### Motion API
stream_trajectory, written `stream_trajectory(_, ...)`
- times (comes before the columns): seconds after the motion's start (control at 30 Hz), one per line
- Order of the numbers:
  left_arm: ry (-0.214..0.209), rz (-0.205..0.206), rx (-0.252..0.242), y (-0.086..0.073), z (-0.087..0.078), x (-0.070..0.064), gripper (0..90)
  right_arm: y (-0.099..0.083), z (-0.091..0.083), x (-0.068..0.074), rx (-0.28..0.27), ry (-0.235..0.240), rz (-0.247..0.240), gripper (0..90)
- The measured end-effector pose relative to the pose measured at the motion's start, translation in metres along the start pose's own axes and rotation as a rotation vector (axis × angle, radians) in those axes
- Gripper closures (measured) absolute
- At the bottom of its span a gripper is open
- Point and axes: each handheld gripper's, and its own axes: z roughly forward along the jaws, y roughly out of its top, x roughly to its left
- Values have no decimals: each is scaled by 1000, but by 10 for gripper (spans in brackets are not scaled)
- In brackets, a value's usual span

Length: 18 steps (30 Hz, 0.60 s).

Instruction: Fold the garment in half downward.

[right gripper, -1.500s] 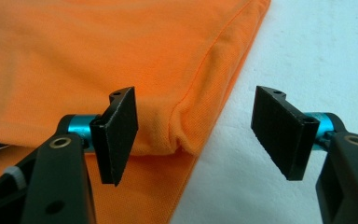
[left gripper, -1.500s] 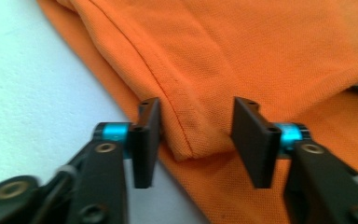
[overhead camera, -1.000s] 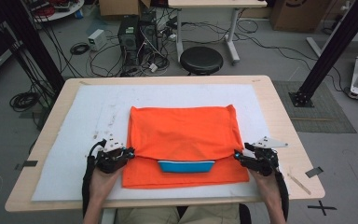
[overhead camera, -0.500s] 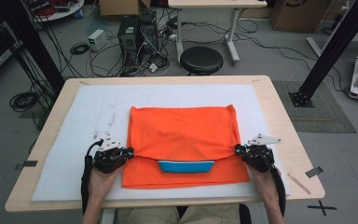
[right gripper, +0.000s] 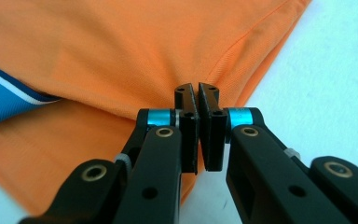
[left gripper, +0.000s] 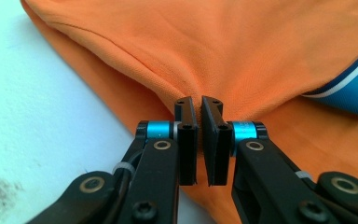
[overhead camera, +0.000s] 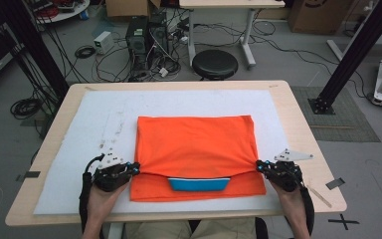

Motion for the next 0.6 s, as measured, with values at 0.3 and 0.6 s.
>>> stream_trajectory(0.3, -29, 11, 17, -15, -12, -13, 848, -18, -14, 7, 6, 33, -1, 881)
stream_trajectory(0.6, -66, -5, 7, -25, -24, -18, 848, -28, -27, 13, 7, 59, 1, 881)
